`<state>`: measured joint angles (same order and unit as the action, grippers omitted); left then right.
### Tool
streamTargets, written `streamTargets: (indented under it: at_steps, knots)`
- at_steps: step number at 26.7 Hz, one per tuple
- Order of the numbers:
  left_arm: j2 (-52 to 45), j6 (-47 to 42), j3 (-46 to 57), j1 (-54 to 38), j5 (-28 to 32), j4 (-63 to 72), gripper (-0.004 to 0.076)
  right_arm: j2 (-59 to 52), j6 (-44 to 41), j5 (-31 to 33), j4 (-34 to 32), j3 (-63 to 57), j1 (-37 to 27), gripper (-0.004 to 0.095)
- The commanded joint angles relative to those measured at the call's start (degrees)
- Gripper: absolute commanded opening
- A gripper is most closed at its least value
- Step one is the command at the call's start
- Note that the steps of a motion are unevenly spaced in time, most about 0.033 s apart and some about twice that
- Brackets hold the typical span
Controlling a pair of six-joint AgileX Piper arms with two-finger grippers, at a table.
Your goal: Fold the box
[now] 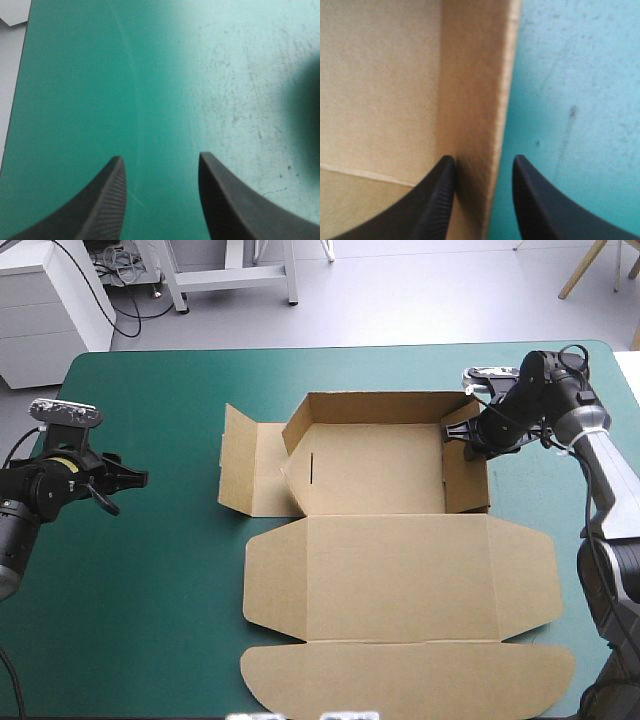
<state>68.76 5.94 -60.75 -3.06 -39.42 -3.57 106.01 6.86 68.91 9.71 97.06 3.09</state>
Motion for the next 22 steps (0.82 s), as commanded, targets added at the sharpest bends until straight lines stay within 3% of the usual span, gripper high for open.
streamTargets:
  at_steps: [1, 4, 10, 22]
  knots:
    - [-1.6, 0.1, -1.5, -0.1, 2.3, 0.2, 0.0324, -0.7, 0.7, -2.3, -0.3, 4.8, -0.2, 0.0586]
    - [-1.6, 0.2, -1.5, -0.1, 2.1, 0.2, 0.0324, -0.7, 0.7, -4.5, -0.3, 8.1, -0.2, 0.0626]
    - [-1.6, 0.3, -1.5, -0.1, 2.1, 0.2, 0.0324, -2.9, 0.6, -1.6, 0.1, 13.9, -0.1, 0.0625]
    - [-1.6, 0.3, -1.5, -0.1, 2.1, 0.4, 0.0324, -14.6, -1.0, 0.1, -0.8, 12.5, -0.1, 0.0617]
